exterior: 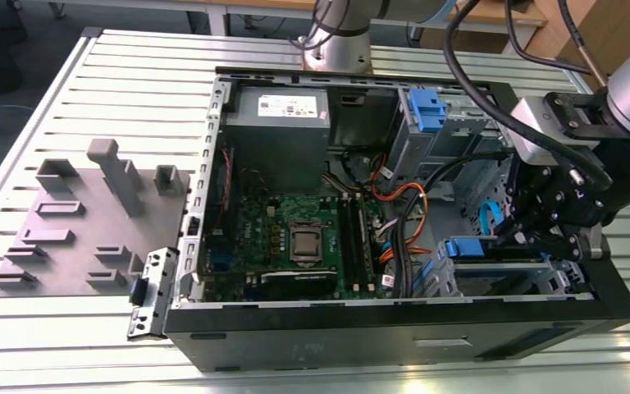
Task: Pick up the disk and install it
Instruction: 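Insert the first disk wire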
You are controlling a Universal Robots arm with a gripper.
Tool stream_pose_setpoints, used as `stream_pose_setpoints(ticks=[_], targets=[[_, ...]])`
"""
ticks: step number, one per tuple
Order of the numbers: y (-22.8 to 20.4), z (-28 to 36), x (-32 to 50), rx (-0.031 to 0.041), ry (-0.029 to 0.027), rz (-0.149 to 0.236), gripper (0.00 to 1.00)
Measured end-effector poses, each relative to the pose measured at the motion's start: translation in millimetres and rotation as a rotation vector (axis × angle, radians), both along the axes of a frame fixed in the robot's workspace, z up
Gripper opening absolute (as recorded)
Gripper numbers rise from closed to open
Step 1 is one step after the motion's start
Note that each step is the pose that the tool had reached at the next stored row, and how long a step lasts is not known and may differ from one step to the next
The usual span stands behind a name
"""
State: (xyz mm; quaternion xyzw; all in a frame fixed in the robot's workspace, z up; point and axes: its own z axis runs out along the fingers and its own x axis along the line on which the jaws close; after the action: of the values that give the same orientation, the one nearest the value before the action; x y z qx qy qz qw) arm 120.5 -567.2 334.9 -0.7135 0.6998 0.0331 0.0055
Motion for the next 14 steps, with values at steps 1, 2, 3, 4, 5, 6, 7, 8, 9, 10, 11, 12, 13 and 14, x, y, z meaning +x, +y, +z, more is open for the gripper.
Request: stream_pose_setpoints(ticks=[1,2,3,4,5,6,7,8,9,10,11,12,13,14], targets=[[0.0,-0.1,0.0,-0.0002,0.0,0.0,0.16],[0.0,-0.7,0.0,0.0002,0.0,0.0,0.16],[0.0,-1.5,0.0,0.0004,0.0,0.0,0.16],[0.0,-1.7,0.0,0.0002,0.0,0.0,0.16],[0.0,-1.7,0.0,0.0002,0.0,0.0,0.16],[0.0,-1.7,0.0,0.0001,0.0,0.0,0.16],[0.0,-1.7,0.0,-0.0001,0.0,0.0,0.16],[0.0,-2.5,0.0,0.0002,0.0,0.0,0.16],[0.0,-3.3,0.0,0.0,0.0,0.0,0.16],[0.0,-3.4,0.0,-0.0001,0.0,0.0,0.16],[0.0,-3.4,0.0,-0.0001,0.0,0.0,0.16],[0.0,-3.4,0.0,-0.0002,0.0,0.0,0.16],[0.0,-3.4,0.0,-0.0001,0.0,0.0,0.16],[0.0,-3.5,0.0,0.0,0.0,0.0,0.16]])
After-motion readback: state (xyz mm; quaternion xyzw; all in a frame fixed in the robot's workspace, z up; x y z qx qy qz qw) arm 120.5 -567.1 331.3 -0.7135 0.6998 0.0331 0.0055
